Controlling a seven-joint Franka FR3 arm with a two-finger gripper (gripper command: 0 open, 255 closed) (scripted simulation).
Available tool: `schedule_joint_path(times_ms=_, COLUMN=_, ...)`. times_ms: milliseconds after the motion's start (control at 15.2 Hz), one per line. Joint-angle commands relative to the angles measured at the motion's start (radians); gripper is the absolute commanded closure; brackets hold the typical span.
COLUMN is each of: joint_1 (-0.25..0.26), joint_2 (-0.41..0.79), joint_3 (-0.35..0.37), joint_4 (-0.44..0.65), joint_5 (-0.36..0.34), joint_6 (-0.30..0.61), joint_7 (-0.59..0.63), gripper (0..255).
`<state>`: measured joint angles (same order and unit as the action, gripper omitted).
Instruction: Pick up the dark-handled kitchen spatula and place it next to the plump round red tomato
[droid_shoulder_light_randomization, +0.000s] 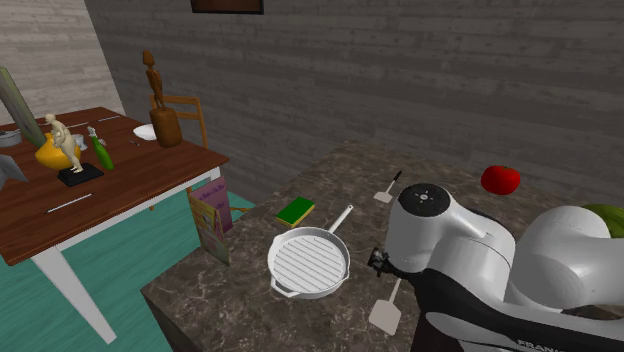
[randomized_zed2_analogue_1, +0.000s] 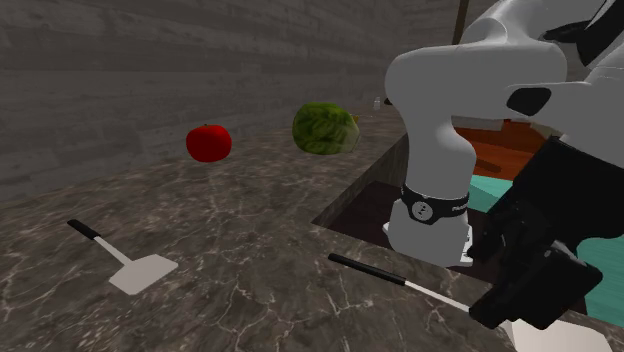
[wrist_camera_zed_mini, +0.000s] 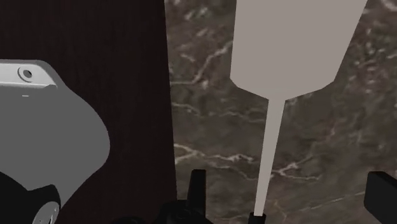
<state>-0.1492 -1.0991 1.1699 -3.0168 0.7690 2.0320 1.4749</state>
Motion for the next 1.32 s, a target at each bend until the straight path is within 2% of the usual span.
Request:
schedule_joint_path(times_ms=0, joint_1=-0.015, joint_2=0.029, joint_3=0.044, joint_4=-0.007, joint_5=0.032, joint_6=0.040, joint_7=0.015, gripper=0)
schedule_joint_path(times_ms=198, joint_1=-0.038, joint_2=0.075, joint_3=0.096, joint_4=-0.023, joint_5=0.073, joint_6=0.104, joint_7=0.006, gripper=0)
schedule_joint_path(times_ms=330, joint_1=-0.066, joint_2=0.072, joint_3=0.147, joint_4=-0.025, joint_5=0.125, joint_6=0.115, joint_7=-0.021, gripper=0)
schedule_joint_path(times_ms=792, joint_1=-0.066, joint_2=0.072, joint_3=0.147, joint_4=-0.025, joint_5=0.125, joint_6=0.115, joint_7=-0.021, gripper=0)
schedule_joint_path(times_ms=858, joint_1=-0.066, joint_2=0.072, joint_3=0.147, joint_4=-0.025, joint_5=0.125, joint_6=0.115, joint_7=-0.021, gripper=255)
schedule_joint_path(times_ms=1254, joint_1=-0.069, joint_2=0.077, joint_3=0.155, joint_4=-0.023, joint_5=0.130, joint_6=0.121, joint_7=-0.019, gripper=255)
